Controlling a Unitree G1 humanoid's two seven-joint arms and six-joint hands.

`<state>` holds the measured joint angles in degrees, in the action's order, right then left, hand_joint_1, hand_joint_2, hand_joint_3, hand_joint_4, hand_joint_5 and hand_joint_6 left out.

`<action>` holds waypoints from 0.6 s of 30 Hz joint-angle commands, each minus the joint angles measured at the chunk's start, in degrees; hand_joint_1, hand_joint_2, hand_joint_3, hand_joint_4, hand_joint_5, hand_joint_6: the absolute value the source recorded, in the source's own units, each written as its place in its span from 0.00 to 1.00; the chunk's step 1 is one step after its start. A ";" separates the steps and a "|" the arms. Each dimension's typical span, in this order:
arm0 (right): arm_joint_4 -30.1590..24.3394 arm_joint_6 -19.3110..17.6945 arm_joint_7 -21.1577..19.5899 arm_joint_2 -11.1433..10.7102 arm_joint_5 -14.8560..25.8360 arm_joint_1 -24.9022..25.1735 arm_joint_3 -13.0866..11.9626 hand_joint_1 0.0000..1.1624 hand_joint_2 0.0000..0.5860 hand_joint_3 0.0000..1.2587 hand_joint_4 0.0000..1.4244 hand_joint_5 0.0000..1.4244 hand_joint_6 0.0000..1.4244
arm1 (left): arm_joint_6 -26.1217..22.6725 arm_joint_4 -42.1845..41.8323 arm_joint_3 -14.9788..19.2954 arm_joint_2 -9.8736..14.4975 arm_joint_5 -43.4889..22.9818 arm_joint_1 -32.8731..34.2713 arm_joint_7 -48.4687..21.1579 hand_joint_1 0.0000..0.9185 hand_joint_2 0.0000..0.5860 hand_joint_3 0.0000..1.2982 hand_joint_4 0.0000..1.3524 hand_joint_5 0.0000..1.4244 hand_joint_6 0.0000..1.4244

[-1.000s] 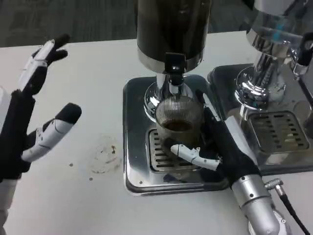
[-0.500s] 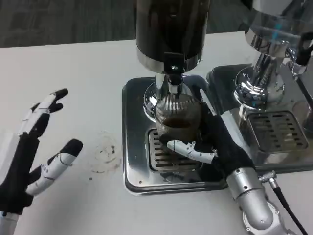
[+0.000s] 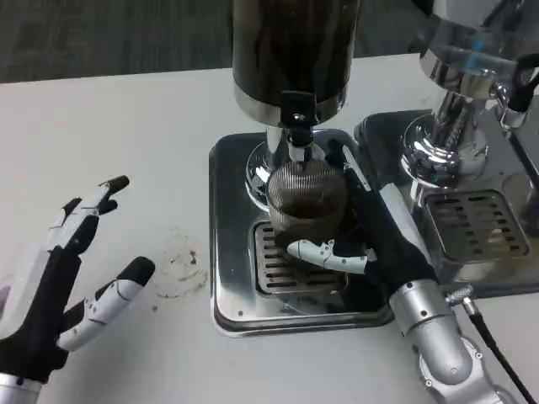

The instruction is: Grasp the cup under the faucet to collect the drink, then remove the cup.

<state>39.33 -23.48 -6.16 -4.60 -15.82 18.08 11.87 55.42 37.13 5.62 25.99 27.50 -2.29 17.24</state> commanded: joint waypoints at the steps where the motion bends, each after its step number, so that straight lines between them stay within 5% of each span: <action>1: 2.31 1.46 3.58 0.76 0.71 -2.29 1.15 0.78 0.27 0.00 0.10 0.12 0.20 | -0.32 -0.42 -0.28 0.50 -1.12 -0.71 0.54 0.00 0.29 0.10 0.00 0.12 0.02; 8: 2.37 2.02 3.88 0.99 1.10 -2.07 1.44 0.81 0.29 0.13 0.24 0.24 0.26 | 0.06 0.14 -0.11 0.15 -4.41 -0.85 -0.58 0.00 0.29 0.11 0.00 0.13 0.02; 18: 4.45 1.14 -0.85 1.85 -0.18 -0.25 0.83 0.85 0.28 0.35 0.37 0.36 0.35 | -0.38 -1.24 -0.13 0.71 -5.66 -2.26 -1.43 0.00 0.29 0.12 0.00 0.13 0.03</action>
<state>41.23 -24.19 -6.48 -3.42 -14.55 18.81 11.91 55.41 36.59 5.65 26.02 22.58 -3.67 16.50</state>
